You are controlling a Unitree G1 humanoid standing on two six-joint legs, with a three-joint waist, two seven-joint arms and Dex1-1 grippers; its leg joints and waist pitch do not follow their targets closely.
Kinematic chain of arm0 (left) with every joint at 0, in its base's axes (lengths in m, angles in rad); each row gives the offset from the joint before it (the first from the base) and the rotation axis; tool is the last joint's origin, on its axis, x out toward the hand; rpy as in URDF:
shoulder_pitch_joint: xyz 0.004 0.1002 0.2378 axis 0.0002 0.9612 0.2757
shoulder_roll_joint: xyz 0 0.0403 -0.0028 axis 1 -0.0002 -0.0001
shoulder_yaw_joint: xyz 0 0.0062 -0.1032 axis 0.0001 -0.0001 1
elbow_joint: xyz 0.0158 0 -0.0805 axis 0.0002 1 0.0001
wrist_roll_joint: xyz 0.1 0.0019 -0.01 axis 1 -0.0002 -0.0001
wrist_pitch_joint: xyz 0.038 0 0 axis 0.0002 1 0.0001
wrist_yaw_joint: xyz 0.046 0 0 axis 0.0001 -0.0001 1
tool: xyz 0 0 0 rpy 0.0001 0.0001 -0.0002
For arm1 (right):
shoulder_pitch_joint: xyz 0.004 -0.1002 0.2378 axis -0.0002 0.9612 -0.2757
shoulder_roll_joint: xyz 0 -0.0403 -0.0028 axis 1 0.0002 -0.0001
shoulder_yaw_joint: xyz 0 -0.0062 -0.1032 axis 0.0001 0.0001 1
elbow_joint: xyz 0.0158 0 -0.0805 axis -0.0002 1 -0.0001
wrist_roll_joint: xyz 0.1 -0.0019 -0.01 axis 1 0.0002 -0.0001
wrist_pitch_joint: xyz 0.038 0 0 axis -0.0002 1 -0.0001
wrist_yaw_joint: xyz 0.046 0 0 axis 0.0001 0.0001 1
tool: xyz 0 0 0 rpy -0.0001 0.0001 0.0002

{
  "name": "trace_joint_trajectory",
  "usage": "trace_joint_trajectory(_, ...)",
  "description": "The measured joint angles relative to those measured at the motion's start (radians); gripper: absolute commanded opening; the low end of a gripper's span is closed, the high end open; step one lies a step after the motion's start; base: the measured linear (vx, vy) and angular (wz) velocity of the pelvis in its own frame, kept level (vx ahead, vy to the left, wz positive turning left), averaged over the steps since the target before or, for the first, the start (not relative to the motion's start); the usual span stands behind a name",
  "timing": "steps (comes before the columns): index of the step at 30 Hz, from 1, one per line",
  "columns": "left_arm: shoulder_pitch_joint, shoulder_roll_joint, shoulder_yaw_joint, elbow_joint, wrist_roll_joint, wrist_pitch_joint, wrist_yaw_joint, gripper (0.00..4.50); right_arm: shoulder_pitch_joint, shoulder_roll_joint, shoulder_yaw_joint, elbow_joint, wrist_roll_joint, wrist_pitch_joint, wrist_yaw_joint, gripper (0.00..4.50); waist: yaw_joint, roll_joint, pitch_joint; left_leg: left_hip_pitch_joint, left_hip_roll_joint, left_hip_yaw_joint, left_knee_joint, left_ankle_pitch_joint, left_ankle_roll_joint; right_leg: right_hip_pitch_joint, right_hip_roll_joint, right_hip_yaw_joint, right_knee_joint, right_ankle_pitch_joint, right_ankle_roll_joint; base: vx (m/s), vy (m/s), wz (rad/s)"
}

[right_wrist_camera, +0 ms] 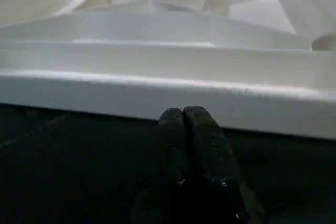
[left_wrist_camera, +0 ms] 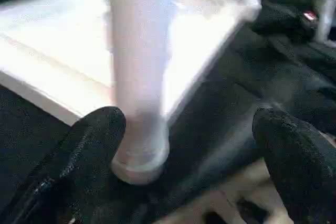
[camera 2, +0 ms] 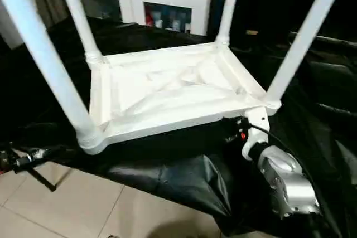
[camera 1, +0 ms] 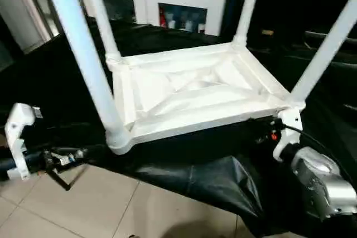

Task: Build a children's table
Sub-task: Rotate table base

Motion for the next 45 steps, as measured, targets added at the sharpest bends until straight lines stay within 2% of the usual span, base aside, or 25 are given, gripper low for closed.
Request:
trace_joint_trajectory(3,-0.075,-0.082,0.000,0.017,-0.010,-0.046,0.047,4.50,-0.014,0.015,0.037,0.008,-0.031,0.014,-0.011,0.03,0.003,-0.001,0.000,0.000,0.000,0.000,0.000,0.000,0.000,0.000,0.000,0.000,0.000,0.000,-0.001,0.000,0.000,0.00)
trace_joint_trajectory(6,-0.108,-0.121,-0.014,0.022,-0.027,-0.060,0.063,4.50,-0.036,0.037,0.067,0.036,-0.057,0.017,-0.025,0.03,0.004,-0.003,-0.001,0.000,0.000,0.001,0.001,0.000,0.000,0.000,0.000,0.001,0.000,0.001,-0.001,0.000,0.000,0.00)
trace_joint_trajectory(9,-0.182,-0.199,-0.044,0.051,-0.056,-0.059,0.096,4.50,-0.085,0.065,0.069,0.113,-0.099,0.024,-0.069,0.03,0.009,-0.016,-0.003,-0.001,0.000,0.002,0.001,0.000,0.000,-0.001,0.000,0.002,0.001,0.001,-0.001,0.000,0.000,0.00)
trace_joint_trajectory(10,-0.198,-0.221,-0.064,0.056,-0.067,-0.058,0.102,4.50,-0.113,0.084,0.070,0.138,-0.113,0.026,-0.090,0.03,0.010,-0.024,-0.003,-0.002,0.000,0.002,0.001,0.000,0.000,-0.002,0.000,0.002,0.002,0.001,-0.002,0.000,0.000,0.00)
trace_joint_trajectory(14,-0.210,-0.233,-0.124,0.043,-0.111,-0.015,0.078,4.50,-0.173,0.112,0.068,0.223,-0.142,0.006,-0.155,0.03,0.015,-0.035,-0.007,-0.002,0.000,0.003,0.002,0.000,0.000,-0.002,0.000,0.003,0.001,0.003,-0.005,0.000,0.000,0.00)
trace_joint_trajectory(20,-0.219,-0.223,-0.258,-0.006,-0.130,0.032,0.000,4.50,-0.252,0.156,0.048,0.367,-0.161,-0.045,-0.200,0.03,0.005,-0.036,-0.008,-0.001,0.000,0.004,0.002,0.000,0.000,-0.003,0.001,0.005,0.002,0.004,-0.007,0.000,0.000,0.00)
trace_joint_trajectory(23,-0.250,-0.250,-0.331,-0.005,-0.119,0.038,-0.014,4.50,-0.277,0.186,0.049,0.424,-0.167,-0.069,-0.189,0.03,0.001,-0.038,-0.007,-0.001,0.000,0.004,0.001,0.000,0.000,-0.003,0.001,0.005,0.003,0.005,-0.008,0.000,0.000,0.00)
trace_joint_trajectory(28,-0.385,-0.366,-0.488,0.092,-0.034,-0.014,-0.024,4.50,-0.328,0.233,0.077,0.513,-0.193,-0.110,-0.136,0.03,-0.005,-0.046,-0.004,-0.001,0.000,0.003,0.002,0.000,-0.001,-0.003,0.001,0.004,0.003,0.004,-0.006,0.000,0.000,0.00)
trace_joint_trajectory(33,-0.499,-0.463,-0.581,0.238,0.056,-0.112,-0.016,4.50,-0.368,0.265,0.105,0.576,-0.218,-0.146,-0.107,0.03,-0.004,-0.049,-0.003,0.000,0.000,0.003,0.002,0.000,-0.001,-0.004,0.001,0.004,0.003,0.006,-0.007,0.000,0.000,0.00)
trace_joint_trajectory(39,-0.627,-0.554,-0.649,0.436,0.180,-0.271,0.051,4.50,-0.429,0.271,0.101,0.650,-0.252,-0.196,-0.129,0.03,-0.001,-0.047,-0.002,0.000,0.000,0.003,0.002,0.001,-0.001,-0.005,0.001,0.004,0.003,0.010,-0.014,0.000,0.000,0.00)
trace_joint_trajectory(42,-0.673,-0.565,-0.674,0.536,0.264,-0.355,0.123,4.50,-0.438,0.269,0.094,0.662,-0.256,-0.210,-0.155,0.03,-0.001,-0.047,-0.002,-0.001,0.001,0.003,0.001,0.000,-0.001,-0.006,0.001,0.003,0.003,0.010,-0.014,0.000,0.000,0.00)
trace_joint_trajectory(45,-0.686,-0.565,-0.671,0.597,0.295,-0.395,0.162,4.50,-0.438,0.259,0.084,0.665,-0.256,-0.224,-0.162,0.03,0.003,-0.047,-0.002,-0.002,0.001,0.003,0.001,0.001,-0.001,-0.006,0.001,0.003,0.002,0.010,-0.014,0.000,0.000,0.00)
